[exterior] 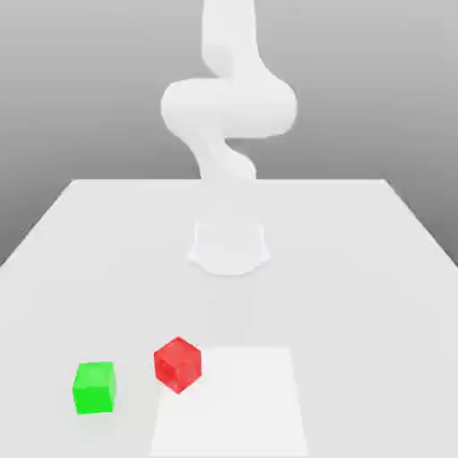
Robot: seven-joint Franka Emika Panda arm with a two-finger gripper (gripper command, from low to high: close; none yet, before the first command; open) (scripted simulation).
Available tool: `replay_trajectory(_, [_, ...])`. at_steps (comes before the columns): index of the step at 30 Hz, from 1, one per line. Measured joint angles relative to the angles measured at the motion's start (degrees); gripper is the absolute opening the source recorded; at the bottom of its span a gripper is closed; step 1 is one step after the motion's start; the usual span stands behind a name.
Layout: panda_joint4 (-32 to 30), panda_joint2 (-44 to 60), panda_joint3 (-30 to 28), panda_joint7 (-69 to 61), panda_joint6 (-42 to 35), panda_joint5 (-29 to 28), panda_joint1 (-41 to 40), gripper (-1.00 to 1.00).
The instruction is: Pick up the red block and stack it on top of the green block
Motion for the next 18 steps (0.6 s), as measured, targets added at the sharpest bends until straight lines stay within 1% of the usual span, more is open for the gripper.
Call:
replay_trajectory(10, [-13.77, 21.27, 0.75, 12.93, 13.4, 0.86, -6.2, 0.0])
replay_trajectory(18, [-24.81, 38.51, 0.2, 24.44, 24.23, 0.03, -10.48, 0.0])
